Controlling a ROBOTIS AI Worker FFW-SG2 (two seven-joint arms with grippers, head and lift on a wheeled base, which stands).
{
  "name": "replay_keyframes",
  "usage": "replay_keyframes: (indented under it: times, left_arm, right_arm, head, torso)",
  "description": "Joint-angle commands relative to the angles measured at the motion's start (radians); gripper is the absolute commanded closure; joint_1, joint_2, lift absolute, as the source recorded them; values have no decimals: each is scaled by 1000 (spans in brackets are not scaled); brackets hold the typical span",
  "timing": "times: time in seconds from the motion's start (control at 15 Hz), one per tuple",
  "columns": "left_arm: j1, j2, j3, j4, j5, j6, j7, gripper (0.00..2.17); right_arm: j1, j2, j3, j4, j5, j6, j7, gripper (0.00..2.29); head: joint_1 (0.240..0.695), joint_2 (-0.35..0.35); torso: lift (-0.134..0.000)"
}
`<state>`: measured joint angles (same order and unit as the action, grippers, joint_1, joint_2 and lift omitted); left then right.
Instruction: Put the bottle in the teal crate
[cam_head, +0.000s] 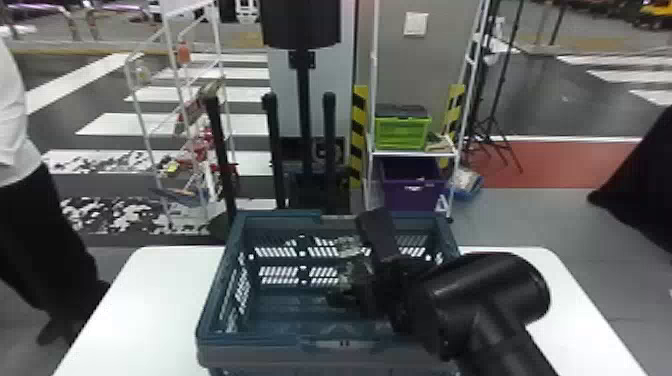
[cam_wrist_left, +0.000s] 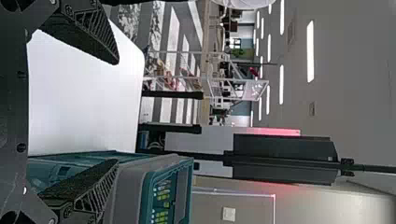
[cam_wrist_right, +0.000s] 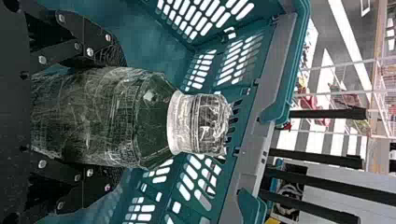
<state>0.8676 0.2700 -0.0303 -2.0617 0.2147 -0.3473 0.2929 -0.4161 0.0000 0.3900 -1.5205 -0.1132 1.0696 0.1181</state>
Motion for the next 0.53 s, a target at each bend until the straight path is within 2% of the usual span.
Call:
replay_keyframes:
  times: [0.0, 0.07, 0.27, 0.47]
  left_arm:
    - [1, 0, 0, -2, 0, 0, 0, 137]
    - [1, 0, 0, -3, 0, 0, 0, 137]
    - [4, 0, 1, -8, 0, 0, 3, 137]
    - [7, -2, 7, -8, 0, 0, 0, 137]
  right_arm:
    - [2, 1, -5, -4, -28, -6, -5, 475]
    - [3, 1, -5, -6, -30, -3, -11, -2]
    - [17, 1, -8, -24, -34, -3, -29, 46]
    - [51, 1, -19, -116, -37, 13, -35, 66]
  head:
    - [499, 0]
    - [499, 0]
    - [499, 0]
    - [499, 0]
  torso:
    - [0]
    - [0]
    - [0]
    - [0]
